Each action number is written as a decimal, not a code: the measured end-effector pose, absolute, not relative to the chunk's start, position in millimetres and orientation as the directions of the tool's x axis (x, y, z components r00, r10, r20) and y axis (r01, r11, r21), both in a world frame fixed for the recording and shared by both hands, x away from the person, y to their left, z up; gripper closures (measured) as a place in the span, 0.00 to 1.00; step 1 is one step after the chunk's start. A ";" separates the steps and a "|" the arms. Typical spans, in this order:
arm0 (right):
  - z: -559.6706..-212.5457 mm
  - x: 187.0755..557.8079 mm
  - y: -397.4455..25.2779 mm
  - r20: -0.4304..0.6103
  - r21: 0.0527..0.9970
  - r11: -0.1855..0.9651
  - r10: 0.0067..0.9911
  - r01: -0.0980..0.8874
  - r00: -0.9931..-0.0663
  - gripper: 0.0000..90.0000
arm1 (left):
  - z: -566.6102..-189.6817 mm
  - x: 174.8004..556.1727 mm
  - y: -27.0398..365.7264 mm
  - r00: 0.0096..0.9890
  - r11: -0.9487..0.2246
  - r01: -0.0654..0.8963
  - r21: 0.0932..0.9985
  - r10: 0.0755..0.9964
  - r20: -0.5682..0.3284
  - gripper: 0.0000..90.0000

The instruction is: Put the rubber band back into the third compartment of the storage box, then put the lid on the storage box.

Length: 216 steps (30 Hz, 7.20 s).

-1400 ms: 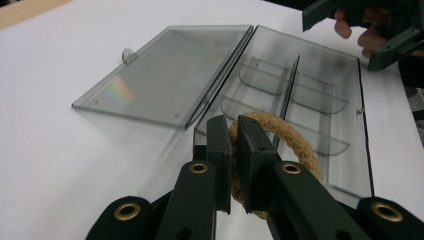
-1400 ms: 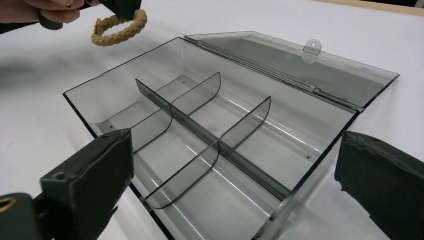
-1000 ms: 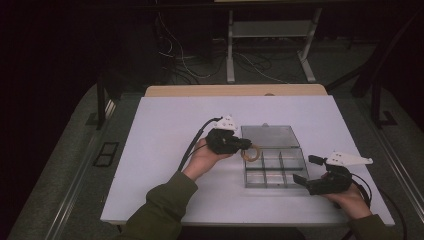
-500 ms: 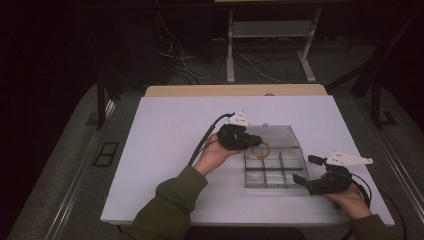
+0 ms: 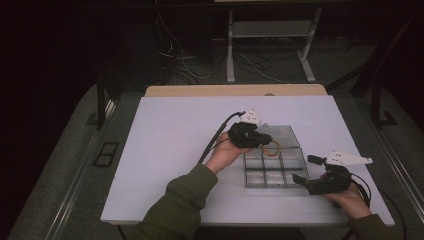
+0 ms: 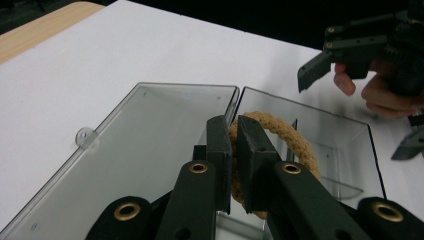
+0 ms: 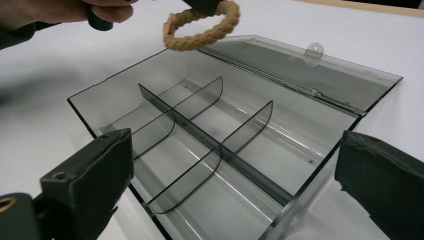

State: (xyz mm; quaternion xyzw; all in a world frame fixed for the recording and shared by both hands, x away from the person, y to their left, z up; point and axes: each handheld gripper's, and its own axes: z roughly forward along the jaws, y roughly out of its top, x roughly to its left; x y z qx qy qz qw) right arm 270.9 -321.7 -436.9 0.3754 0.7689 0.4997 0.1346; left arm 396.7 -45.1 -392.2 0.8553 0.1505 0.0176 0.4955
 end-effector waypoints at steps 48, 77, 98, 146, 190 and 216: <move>-436.4 271.1 -323.2 0.174 0.874 0.209 0.709 0.438 -0.684 0.02 | -424.6 384.7 -132.5 0.971 -0.649 0.155 0.745 0.238 0.005 0.93; -436.4 271.3 -323.1 0.173 0.874 0.211 0.706 0.437 -0.687 0.02 | -408.4 386.4 -104.8 0.967 -0.520 0.234 0.821 0.212 -0.141 0.61; -435.9 273.5 -322.6 0.176 0.868 0.219 0.703 0.445 -0.689 0.02 | -400.4 384.9 -34.4 0.939 -0.429 0.279 0.859 0.310 -0.150 0.45; -413.0 367.5 -334.1 0.186 0.823 0.246 0.736 0.513 -0.651 0.45 | -415.3 413.6 46.2 0.818 -0.312 0.340 0.887 0.563 -0.115 0.45; -453.8 410.3 -347.2 0.192 0.674 0.319 0.796 0.667 -0.574 0.99 | -458.3 435.0 13.6 0.823 -0.477 0.476 0.738 0.537 -0.184 0.99; -447.4 425.4 -336.7 0.232 0.691 0.285 0.783 0.664 -0.578 0.99 | -444.6 445.6 7.2 0.813 -0.412 0.479 0.775 0.542 -0.214 0.99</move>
